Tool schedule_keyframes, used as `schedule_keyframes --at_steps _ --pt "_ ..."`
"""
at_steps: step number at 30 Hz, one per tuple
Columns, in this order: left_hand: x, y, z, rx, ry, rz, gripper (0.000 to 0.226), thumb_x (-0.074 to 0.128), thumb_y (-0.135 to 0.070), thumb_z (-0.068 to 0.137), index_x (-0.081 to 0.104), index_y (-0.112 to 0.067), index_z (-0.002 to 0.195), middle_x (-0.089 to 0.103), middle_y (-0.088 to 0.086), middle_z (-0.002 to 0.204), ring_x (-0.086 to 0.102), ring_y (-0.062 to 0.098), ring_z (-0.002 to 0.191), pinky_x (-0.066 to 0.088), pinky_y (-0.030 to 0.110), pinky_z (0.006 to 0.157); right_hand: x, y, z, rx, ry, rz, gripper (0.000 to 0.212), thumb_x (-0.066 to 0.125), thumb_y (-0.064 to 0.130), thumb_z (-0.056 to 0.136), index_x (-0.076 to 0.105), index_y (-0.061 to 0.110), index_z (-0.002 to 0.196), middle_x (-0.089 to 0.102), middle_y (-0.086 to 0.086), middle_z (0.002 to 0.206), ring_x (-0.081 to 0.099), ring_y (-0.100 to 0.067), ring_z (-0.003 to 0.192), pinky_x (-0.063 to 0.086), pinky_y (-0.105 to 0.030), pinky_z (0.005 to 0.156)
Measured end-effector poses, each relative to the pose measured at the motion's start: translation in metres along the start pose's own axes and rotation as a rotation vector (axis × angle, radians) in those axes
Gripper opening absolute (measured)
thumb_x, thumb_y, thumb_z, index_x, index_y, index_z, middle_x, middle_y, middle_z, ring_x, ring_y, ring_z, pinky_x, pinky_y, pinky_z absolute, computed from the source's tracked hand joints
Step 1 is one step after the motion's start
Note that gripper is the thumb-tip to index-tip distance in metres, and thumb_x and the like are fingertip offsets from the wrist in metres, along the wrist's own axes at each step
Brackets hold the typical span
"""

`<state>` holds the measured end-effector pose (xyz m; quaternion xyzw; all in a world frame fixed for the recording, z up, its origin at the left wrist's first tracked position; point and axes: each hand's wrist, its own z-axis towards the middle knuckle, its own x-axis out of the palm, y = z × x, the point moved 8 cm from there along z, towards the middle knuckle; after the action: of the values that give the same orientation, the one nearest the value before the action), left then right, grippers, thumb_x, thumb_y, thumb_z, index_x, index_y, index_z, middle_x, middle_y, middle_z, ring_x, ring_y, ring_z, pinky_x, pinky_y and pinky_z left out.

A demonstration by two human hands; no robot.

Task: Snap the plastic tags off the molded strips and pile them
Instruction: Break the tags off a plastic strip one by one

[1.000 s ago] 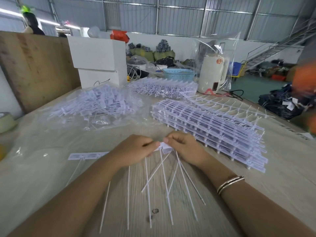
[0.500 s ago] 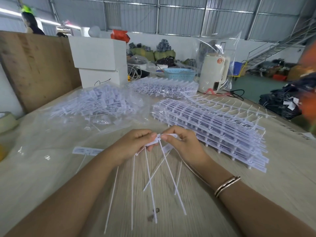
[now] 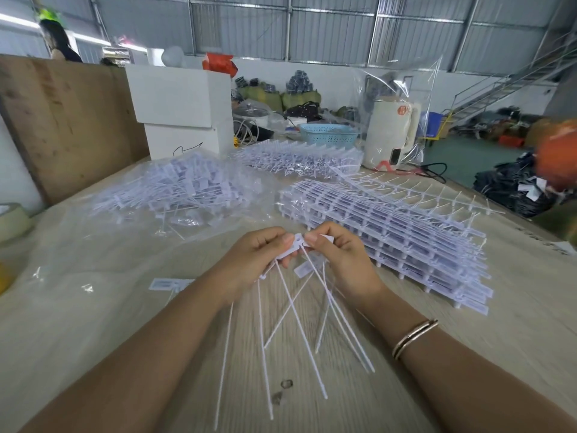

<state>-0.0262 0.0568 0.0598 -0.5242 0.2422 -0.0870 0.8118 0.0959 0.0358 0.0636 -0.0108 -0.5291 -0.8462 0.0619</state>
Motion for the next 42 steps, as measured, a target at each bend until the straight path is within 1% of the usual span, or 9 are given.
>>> schedule_keyframes --at_steps 4,10,18,25,28,31,34,38,42 --pt "-0.001 -0.003 -0.001 0.028 -0.046 -0.123 0.026 0.045 -0.035 0.091 0.064 -0.026 0.074 0.061 -0.012 0.061 0.050 -0.004 0.048 0.037 0.007 0.050 -0.023 -0.001 0.002 0.015 -0.128 0.121 0.015 0.063 0.020 0.083 0.056 0.012 0.072 0.070 -0.009 0.068 0.067 -0.019 0.065 0.053 -0.023 0.061" --pt "-0.024 0.008 -0.003 -0.034 -0.025 -0.001 0.020 0.048 -0.013 0.096 0.061 0.000 0.089 0.059 -0.004 0.061 0.052 0.005 0.050 0.035 0.014 0.045 -0.046 -0.020 0.006 0.177 -0.075 -0.226 0.017 0.067 0.023 0.085 0.067 0.023 0.068 0.073 -0.004 0.086 0.065 -0.011 0.076 0.049 -0.025 0.071" --pt "-0.011 0.012 -0.003 -0.029 0.042 0.549 0.032 0.052 -0.008 0.088 0.049 -0.039 0.084 0.060 -0.012 0.080 0.053 0.005 0.066 0.041 0.028 0.064 -0.040 -0.030 0.012 0.144 -0.034 -0.953 0.029 0.062 0.035 0.088 0.073 0.012 0.099 0.059 -0.002 0.092 0.055 -0.018 0.089 0.043 -0.031 0.083" --pt "0.004 -0.012 -0.005 0.169 0.040 0.493 0.028 0.057 -0.012 0.091 0.041 -0.035 0.092 0.051 -0.037 0.070 0.043 -0.001 0.051 0.033 0.011 0.053 0.000 -0.011 0.001 0.040 0.140 -0.800 0.023 0.059 0.033 0.089 0.074 0.014 0.090 0.063 0.007 0.103 0.052 -0.010 0.108 0.035 -0.037 0.101" --pt "-0.003 -0.011 -0.004 0.114 0.014 0.537 0.014 0.058 -0.024 0.091 0.046 -0.031 0.089 0.054 -0.025 0.073 0.047 0.001 0.057 0.035 0.014 0.056 0.004 -0.003 0.002 0.010 0.130 -0.511 0.010 0.062 0.009 0.088 0.069 0.005 0.082 0.061 -0.004 0.087 0.056 0.000 0.081 0.041 -0.014 0.080" --pt "-0.013 0.002 -0.003 -0.021 0.045 0.622 0.022 0.051 -0.038 0.093 0.056 -0.027 0.075 0.057 -0.006 0.068 0.053 0.010 0.060 0.043 0.032 0.065 -0.010 -0.006 0.002 0.096 0.034 -0.340 0.012 0.060 0.008 0.089 0.064 0.007 0.078 0.057 -0.006 0.083 0.054 -0.015 0.080 0.038 -0.031 0.082" --pt "-0.011 0.007 -0.005 -0.075 0.087 0.477 0.033 0.050 -0.036 0.094 0.059 -0.028 0.064 0.060 0.000 0.063 0.053 0.010 0.057 0.048 0.038 0.067 -0.008 -0.010 -0.001 0.119 0.133 -0.481 0.013 0.063 0.016 0.087 0.067 0.009 0.078 0.061 -0.006 0.086 0.055 -0.025 0.092 0.038 -0.036 0.090" --pt "-0.010 0.009 -0.005 -0.071 0.088 0.412 0.031 0.054 -0.038 0.092 0.062 -0.027 0.064 0.062 -0.009 0.059 0.057 0.005 0.057 0.045 0.021 0.064 -0.001 -0.008 -0.003 0.106 0.215 -0.488 0.016 0.066 0.016 0.085 0.069 0.002 0.080 0.061 0.001 0.074 0.054 -0.005 0.071 0.039 -0.014 0.071" --pt "-0.008 0.008 -0.004 -0.044 0.075 0.360 0.033 0.052 -0.028 0.095 0.059 -0.023 0.063 0.065 -0.010 0.061 0.059 0.004 0.055 0.045 0.017 0.063 0.001 -0.001 -0.001 -0.020 0.159 -0.594 0.008 0.066 0.013 0.085 0.073 0.008 0.083 0.067 -0.005 0.077 0.057 -0.013 0.077 0.041 -0.025 0.077"
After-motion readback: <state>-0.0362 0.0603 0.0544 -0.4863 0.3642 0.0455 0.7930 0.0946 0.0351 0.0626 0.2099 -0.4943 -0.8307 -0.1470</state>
